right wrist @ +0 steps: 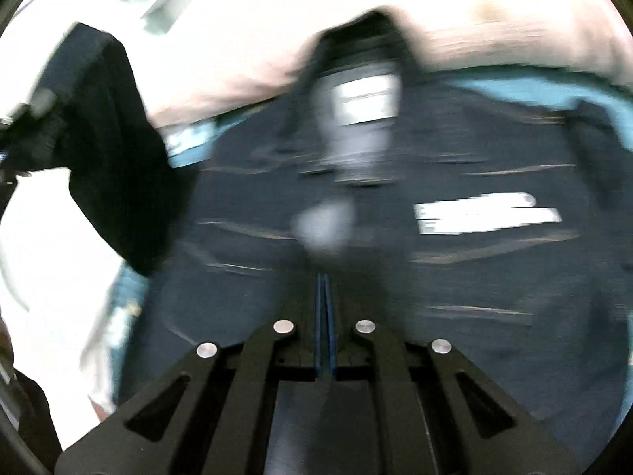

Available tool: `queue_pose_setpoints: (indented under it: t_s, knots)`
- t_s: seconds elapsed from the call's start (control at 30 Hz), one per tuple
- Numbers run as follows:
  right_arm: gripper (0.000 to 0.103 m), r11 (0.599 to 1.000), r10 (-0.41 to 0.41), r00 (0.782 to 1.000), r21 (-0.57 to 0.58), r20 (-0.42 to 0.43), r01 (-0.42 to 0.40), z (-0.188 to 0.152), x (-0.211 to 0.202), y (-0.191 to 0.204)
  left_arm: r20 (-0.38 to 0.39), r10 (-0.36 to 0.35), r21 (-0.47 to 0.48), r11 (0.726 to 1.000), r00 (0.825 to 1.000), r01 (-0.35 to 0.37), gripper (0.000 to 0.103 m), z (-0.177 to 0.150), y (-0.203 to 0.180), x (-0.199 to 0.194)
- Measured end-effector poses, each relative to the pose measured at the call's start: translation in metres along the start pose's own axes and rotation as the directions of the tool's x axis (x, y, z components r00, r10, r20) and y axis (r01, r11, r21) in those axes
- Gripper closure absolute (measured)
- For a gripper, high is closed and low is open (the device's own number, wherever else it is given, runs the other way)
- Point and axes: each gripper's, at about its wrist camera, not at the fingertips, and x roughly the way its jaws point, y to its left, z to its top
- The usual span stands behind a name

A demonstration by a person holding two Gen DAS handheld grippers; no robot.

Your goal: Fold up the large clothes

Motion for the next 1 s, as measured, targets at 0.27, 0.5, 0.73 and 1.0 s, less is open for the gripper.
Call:
queue_pose_setpoints:
  t_s: [0.27,0.5,0.73,1.0]
  knots:
    - [0.098,0.958,-0.282,0.956,0.065,0.074,0.278,-0.03,-0.093,-0.135,-0.208,0.054,0.011,0.999,0.977,-0.053,0.096,-0.071,-0.049,0.117]
    - [0.073,0.882,-0.432,0.897,0.253,0.097,0.398,-0.044,-0.138,-0.229,-0.348,0.151,0.08,0.988,0.925,-0.131,0.09,-0.115,-0.061,0.186]
    - [0.066,0.803,-0.444,0.892,0.48,0.088,0.353,-0.062,-0.143,-0.289,-0.343,0.081,0.142,0.989,0.936,-0.033,0.053,-0.116,-0.105,0.185]
    - [0.058,0.68,-0.426,0.899,0.691,0.099,0.246,-0.064,-0.124,-0.313,-0.408,-0.055,0.234,0.959,0.911,0.163,0.052,-0.16,-0.177,0.2]
